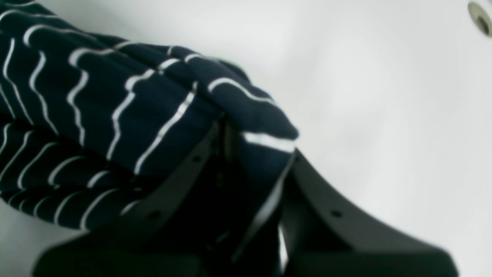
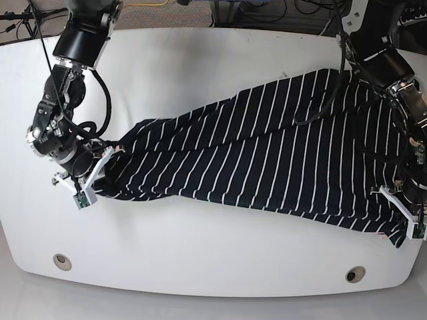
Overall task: Fold the T-shirt properly
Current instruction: 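Lift the shirt with both grippers and shake it out, then lower the shirt flat onto the table, pulling it taut with both grippers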
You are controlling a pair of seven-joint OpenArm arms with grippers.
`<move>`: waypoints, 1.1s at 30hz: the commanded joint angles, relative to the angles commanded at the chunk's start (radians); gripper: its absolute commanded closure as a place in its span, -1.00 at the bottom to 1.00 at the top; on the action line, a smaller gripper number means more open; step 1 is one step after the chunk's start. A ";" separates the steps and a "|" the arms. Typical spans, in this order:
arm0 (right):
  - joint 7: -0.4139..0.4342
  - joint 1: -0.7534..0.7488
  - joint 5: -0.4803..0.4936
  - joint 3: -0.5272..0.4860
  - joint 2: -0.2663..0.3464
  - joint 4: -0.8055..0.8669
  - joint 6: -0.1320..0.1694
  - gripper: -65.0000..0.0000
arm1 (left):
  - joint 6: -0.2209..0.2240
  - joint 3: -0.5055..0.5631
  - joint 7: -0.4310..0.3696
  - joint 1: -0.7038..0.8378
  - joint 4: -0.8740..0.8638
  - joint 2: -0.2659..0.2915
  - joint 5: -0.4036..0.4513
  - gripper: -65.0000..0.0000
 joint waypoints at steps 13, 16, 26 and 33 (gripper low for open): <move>0.000 0.295 0.000 -0.066 0.104 -0.118 0.000 0.88 | 0.005 0.000 0.133 -0.250 0.029 -0.003 0.005 1.00; 0.000 0.362 0.000 -0.109 0.124 -0.130 0.000 0.88 | 0.005 0.000 0.133 -0.311 0.029 -0.003 0.008 1.00; -0.002 0.629 0.000 -0.213 0.170 -0.198 0.000 0.88 | 0.006 0.006 0.133 -0.522 0.008 -0.003 0.011 1.00; -0.002 0.821 0.000 -0.310 0.204 -0.265 0.000 0.88 | 0.006 0.006 0.133 -0.637 -0.054 -0.003 0.011 1.00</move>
